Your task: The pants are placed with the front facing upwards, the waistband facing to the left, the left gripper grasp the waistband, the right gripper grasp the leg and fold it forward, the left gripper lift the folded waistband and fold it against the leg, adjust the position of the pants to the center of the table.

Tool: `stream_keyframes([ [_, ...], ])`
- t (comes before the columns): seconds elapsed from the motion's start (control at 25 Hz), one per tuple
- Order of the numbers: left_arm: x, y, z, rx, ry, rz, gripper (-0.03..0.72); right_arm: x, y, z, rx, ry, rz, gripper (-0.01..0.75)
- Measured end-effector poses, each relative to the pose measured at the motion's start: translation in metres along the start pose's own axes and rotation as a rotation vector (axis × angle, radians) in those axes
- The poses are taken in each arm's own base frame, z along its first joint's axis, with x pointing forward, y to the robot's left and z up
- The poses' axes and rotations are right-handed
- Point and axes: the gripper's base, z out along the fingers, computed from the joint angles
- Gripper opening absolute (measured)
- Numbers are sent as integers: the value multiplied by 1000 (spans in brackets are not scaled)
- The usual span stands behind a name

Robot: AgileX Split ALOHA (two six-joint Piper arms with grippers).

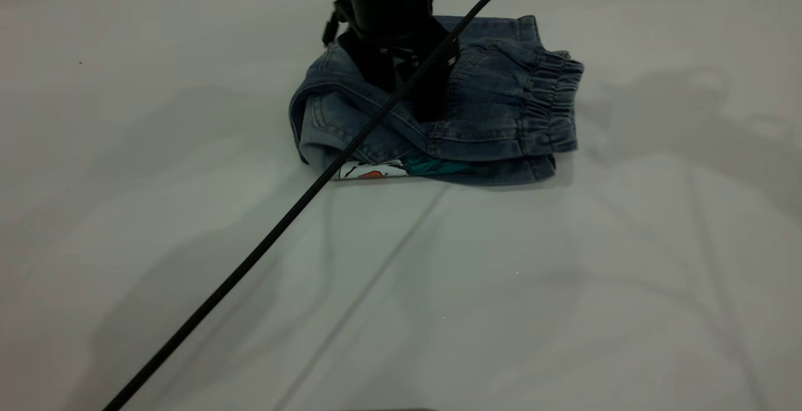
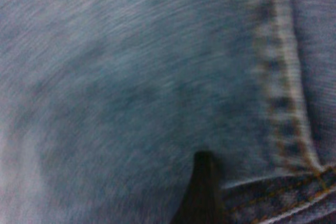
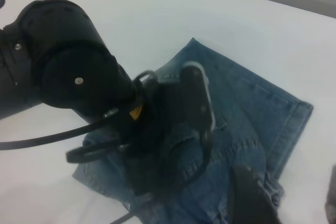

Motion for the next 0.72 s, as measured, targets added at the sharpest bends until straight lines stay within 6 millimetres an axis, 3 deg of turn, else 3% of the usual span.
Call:
stream_keyframes([
  [0.16, -3, 9, -1, -117, -30, -144, 571, 0, 0, 0, 0, 0, 0, 267],
  [0.4, -3, 12, -10, -167, -3, -154, 571, 0, 0, 0, 0, 0, 0, 267],
  [0.56, -20, 12, -38, -183, -106, -115, 571, -3, 4, -8, 4, -21, -11, 267],
  [0.72, -30, 10, -77, -205, -202, -106, 571, -13, 20, -41, 9, -104, -53, 267],
])
